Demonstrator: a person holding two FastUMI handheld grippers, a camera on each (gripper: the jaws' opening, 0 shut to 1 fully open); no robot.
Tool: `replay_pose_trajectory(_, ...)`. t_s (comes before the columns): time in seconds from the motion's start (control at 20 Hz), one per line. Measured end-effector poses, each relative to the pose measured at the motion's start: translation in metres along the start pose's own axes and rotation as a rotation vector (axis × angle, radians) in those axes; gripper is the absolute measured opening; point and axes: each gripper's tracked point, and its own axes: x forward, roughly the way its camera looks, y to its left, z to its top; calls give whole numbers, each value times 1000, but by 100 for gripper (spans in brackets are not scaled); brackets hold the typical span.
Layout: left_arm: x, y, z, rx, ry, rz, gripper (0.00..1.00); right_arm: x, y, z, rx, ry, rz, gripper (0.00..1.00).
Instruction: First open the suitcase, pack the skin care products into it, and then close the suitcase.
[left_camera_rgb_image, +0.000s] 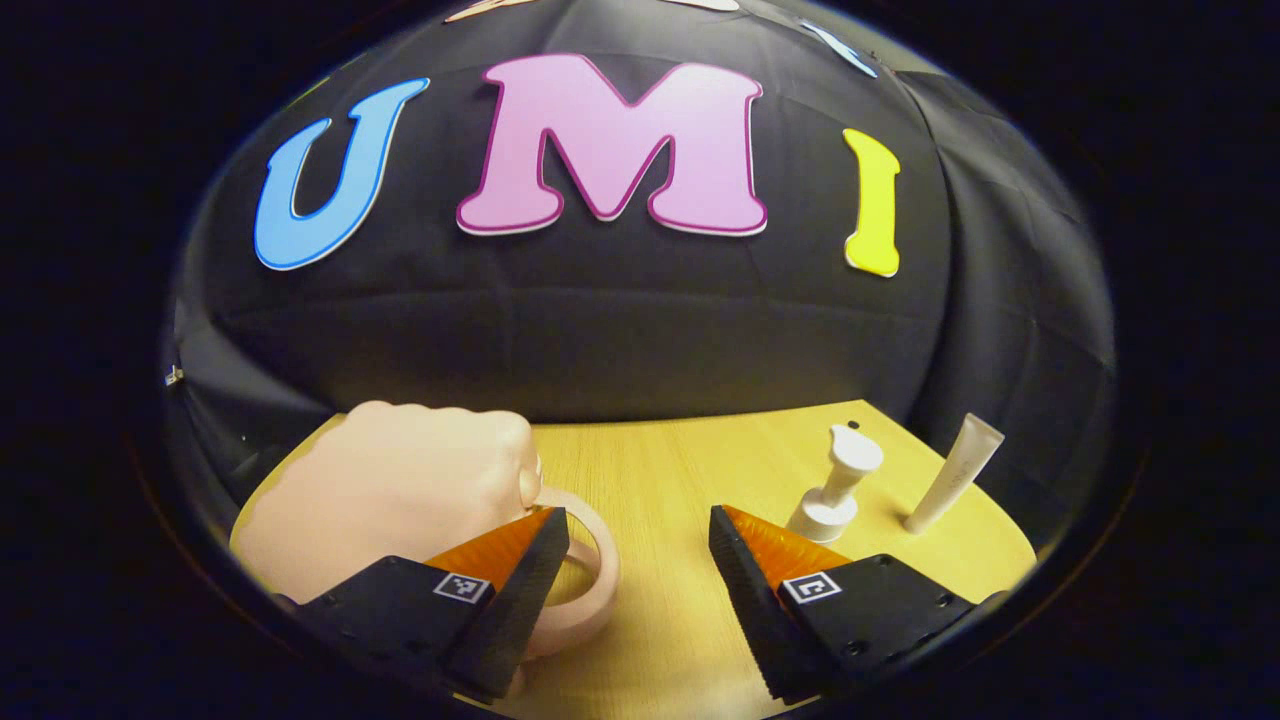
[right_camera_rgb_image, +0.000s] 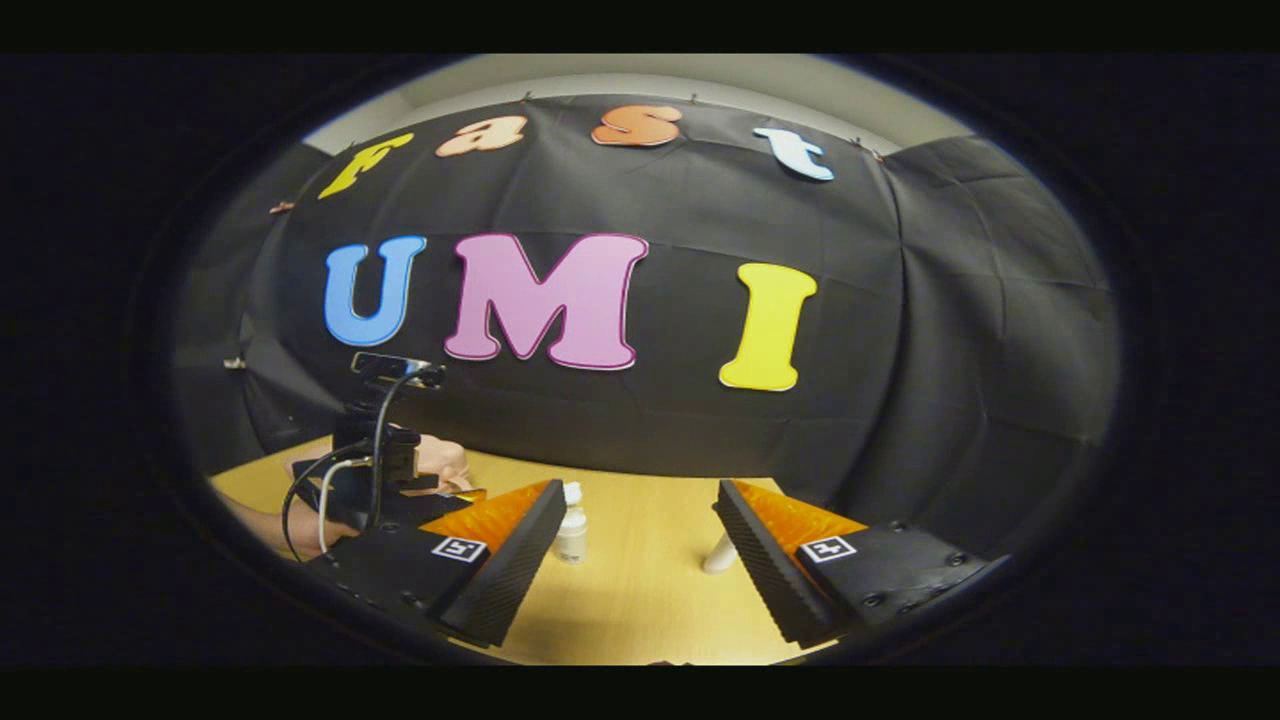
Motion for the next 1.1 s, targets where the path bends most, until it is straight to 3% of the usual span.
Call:
replay_pose_trajectory(0.1, 23, 1, -19, 14, 64, 14, 90, 7, 5, -9, 17, 23, 17, 97)
replay_pose_trajectory(0.2, 40, 7, -42, 20, 174, 74, 89, 14, 7, -21, 27, 65, 18, 97)
replay_pose_trajectory(0.4, 61, 10, -54, 114, 258, 142, 81, 25, 9, -22, 52, 77, 24, 97)
replay_pose_trajectory(0.55, 63, 30, -62, 109, 311, 209, 42, 30, 8, -26, 59, 89, 30, 97)
replay_pose_trajectory(0.65, 57, 22, -53, 21, 309, 153, 23, 29, 3, -26, 64, 94, 21, 98)
replay_pose_trajectory(0.7, 51, 20, -40, -5, 298, 137, 19, 28, 0, -26, 62, 94, 15, 98)
replay_pose_trajectory(0.85, 27, 27, -2, -30, 278, 132, 18, 25, -6, -25, 52, 87, -6, 98)
replay_pose_trajectory(0.95, 3, 32, 22, -118, 281, 97, 18, 20, -8, -18, 66, 75, -22, 98)
replay_pose_trajectory(1.05, -19, 47, 51, -143, 271, 77, 17, 15, -9, -10, 68, 58, -46, 97)
replay_pose_trajectory(1.1, -30, 56, 70, -138, 255, 66, 22, 13, -9, -6, 63, 48, -57, 97)
